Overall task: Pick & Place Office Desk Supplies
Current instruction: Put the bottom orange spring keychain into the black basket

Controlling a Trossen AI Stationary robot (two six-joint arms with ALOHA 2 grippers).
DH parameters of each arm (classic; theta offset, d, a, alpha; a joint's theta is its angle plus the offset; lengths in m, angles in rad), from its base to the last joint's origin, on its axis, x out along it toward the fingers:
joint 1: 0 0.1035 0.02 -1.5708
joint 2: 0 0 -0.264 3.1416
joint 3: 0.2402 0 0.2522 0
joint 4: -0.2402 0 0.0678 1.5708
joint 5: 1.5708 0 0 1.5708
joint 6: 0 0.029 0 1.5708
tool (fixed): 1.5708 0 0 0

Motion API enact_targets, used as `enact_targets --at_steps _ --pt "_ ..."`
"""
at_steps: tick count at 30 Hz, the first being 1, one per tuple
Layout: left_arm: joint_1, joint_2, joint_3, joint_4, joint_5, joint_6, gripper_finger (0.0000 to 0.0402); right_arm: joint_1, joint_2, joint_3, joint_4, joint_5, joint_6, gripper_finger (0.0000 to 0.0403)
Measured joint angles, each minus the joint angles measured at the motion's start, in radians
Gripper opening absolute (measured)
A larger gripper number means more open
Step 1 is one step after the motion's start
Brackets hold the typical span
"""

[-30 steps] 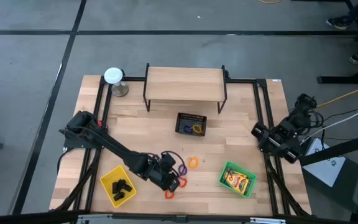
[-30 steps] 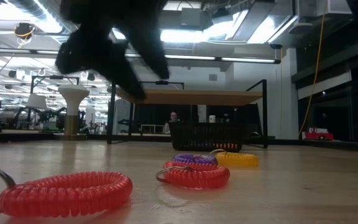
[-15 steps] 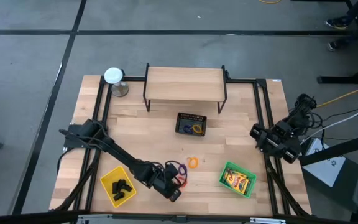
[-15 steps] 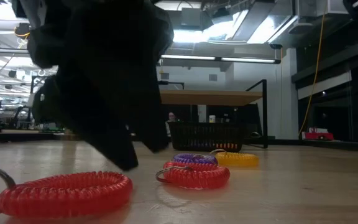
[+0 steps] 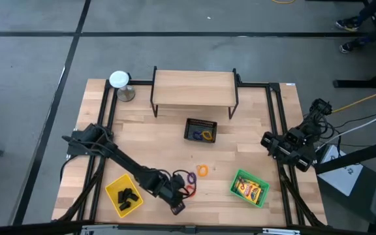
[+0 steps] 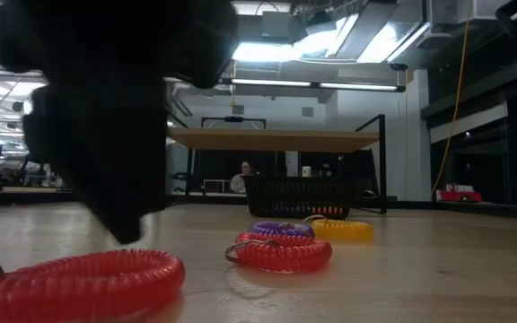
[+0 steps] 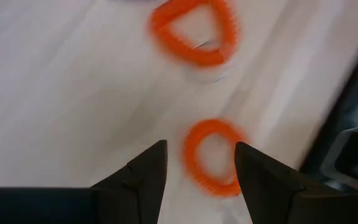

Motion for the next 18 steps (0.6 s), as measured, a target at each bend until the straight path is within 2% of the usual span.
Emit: enact_targets --at_steps 3,18 --pt "-0.001 0.001 -0.002 -0.067 0.01 0.014 0.0184 0.0 0.0 0.0 0.009 -0.003 -0.001 0.0214" --pt "0.001 0.005 -0.002 -0.055 -0.003 0.0 0.0184 0.0 0.0 0.0 0.019 -0.002 -0.008 0.0214"
